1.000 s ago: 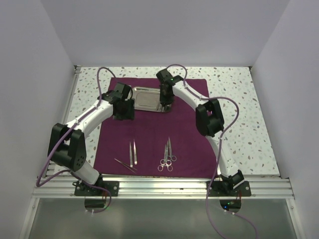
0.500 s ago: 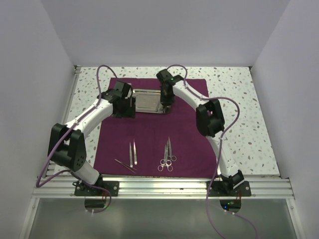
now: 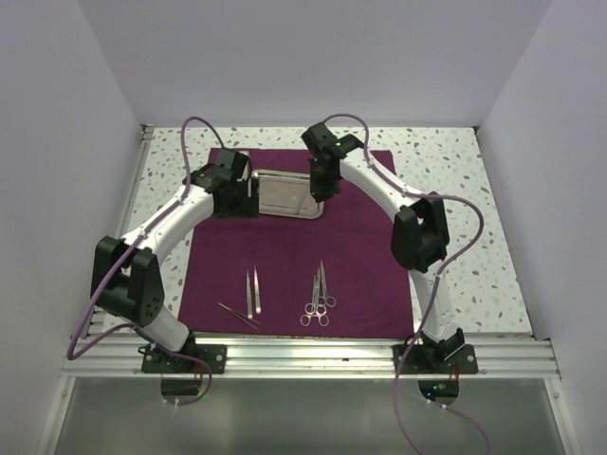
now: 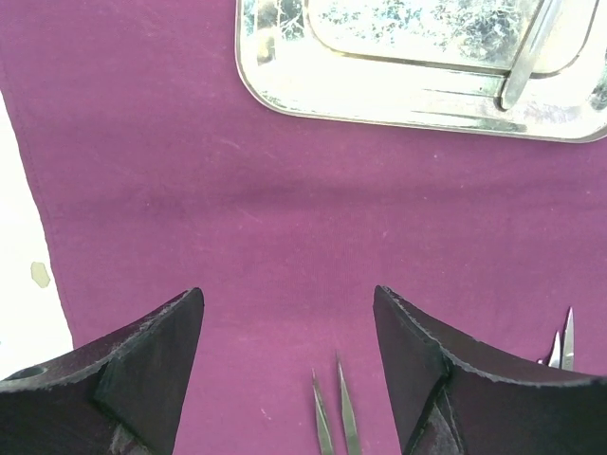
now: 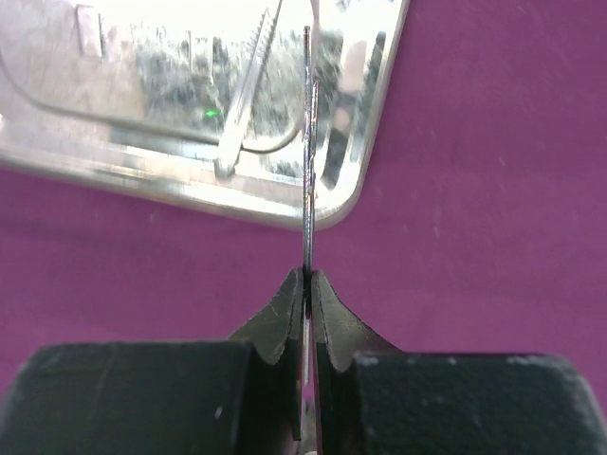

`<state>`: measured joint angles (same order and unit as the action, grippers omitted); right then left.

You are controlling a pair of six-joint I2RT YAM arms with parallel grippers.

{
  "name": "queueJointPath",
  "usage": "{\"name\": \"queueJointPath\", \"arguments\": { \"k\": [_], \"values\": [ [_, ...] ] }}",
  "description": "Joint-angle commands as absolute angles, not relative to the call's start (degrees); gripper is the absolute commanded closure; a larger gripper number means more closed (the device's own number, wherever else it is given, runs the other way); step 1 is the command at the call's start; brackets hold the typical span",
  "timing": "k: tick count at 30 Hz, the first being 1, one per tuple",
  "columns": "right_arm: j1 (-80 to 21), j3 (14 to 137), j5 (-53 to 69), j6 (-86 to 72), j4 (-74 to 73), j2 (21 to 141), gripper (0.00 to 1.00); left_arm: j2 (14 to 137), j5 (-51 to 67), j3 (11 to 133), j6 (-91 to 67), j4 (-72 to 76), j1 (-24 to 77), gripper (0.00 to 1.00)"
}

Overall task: Open and lay out the surgical kit
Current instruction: Pick up the medical item from the container, then place the medical item in the container.

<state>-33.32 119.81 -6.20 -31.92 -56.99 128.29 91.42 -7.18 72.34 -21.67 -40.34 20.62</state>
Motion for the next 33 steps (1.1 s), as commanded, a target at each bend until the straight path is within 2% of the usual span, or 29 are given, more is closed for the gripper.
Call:
{"name": "queueJointPath", "arguments": {
  "k": [1, 4, 7, 16, 23, 25, 26, 28, 33],
  "values": [
    [-33.4, 115.8, -5.1, -31.5, -55.6, 121.8, 1.0, 88.2, -8.3, 74.4, -21.6, -41.0, 20.1, 0.24],
    [-33.3, 109.3, -5.2, -31.9, -51.6, 119.0, 1.0, 87.5, -7.8, 73.9, -22.0, -41.2, 20.1, 0.25],
    [-33.3, 108.3, -4.7, -32.9, -47.6, 120.5, 1.0, 86.9, -7.2, 73.2, -22.4, -41.2, 20.1, 0.25],
    [-32.5, 127.3, -6.1, -33.7, -48.2, 134.8, 1.0, 82.4, -8.1, 71.5, -22.6, -44.7, 20.1, 0.27],
    [-31.7, 131.1, -5.7, -35.3, -49.6, 141.9, 1.0, 77.1, -10.1, 67.1, -23.0, -46.8, 20.1, 0.27],
    [-31.6, 128.9, -5.0, -35.6, -48.4, 141.7, 0.96, 75.9, -10.5, 65.9, -23.1, -47.1, 20.1, 0.27],
    [-31.6, 128.1, -4.8, -35.8, -47.9, 141.2, 0.89, 75.5, -10.5, 65.6, -23.2, -47.1, 20.1, 0.27],
    [-31.6, 126.6, -4.6, -36.0, -47.2, 141.1, 0.84, 75.1, -10.5, 65.0, -23.2, -47.1, 20.1, 0.27],
    [-31.7, 125.7, -5.0, -35.7, -47.7, 140.8, 0.78, 75.4, -10.3, 65.2, -23.3, -47.0, 20.1, 0.28]
  ]
}}
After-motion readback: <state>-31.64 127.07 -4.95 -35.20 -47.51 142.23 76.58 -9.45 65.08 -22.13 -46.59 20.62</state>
